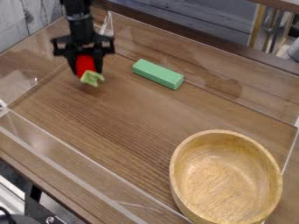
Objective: Move the red fruit to the right
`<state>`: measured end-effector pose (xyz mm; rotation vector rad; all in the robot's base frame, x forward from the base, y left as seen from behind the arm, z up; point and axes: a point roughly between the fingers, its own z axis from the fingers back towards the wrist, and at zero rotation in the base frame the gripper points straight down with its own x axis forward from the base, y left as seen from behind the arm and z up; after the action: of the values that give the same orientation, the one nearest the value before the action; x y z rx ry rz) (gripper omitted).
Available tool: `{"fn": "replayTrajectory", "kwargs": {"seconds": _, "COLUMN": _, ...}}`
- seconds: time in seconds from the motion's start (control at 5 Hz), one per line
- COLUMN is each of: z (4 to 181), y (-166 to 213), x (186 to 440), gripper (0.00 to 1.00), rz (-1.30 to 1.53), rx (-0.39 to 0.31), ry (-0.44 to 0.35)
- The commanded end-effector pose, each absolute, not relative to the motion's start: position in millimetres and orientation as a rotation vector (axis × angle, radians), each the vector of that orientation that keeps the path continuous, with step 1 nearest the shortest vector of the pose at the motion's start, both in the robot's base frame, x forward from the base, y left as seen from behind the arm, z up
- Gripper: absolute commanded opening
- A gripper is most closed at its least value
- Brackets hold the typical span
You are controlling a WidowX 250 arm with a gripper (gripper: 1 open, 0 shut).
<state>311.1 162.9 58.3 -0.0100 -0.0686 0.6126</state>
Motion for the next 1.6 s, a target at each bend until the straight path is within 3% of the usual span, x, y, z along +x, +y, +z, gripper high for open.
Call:
{"fn": "replayTrajectory", "kwargs": {"seconds": 0.0, "z": 111.1, "y": 145.7, "x": 326.4, "gripper": 0.0, "rz": 0.601, "rx": -0.025, "ry": -0.166}}
{"fn": "replayTrajectory", "kwargs": {"seconds": 0.2, "z": 117.9, "y": 103.7, "x": 343.2, "gripper": 0.0, "rz": 0.596, "rx": -0.035, "ry": -0.169}}
{"fn": "replayTrajectory", "kwargs": {"seconds": 0.6, "z": 101.2, "y": 14.2, "x": 375.0, "gripper": 0.0, "rz": 0.621, "rx": -0.043, "ry": -0.181}}
{"fn": "replayTrajectory", "kwargs": {"seconds": 1.0, "z": 120.9, "y": -13.0, "x": 376.5, "gripper": 0.0, "rz": 0.729, "rx": -0.058, "ry": -0.202}}
{"fn": "replayTrajectory", "kwargs": {"seconds": 1.4, "z": 125.0, "y": -38.6, "x": 376.3, "gripper": 0.0, "rz": 0.695, "rx": -0.065, "ry": -0.214}}
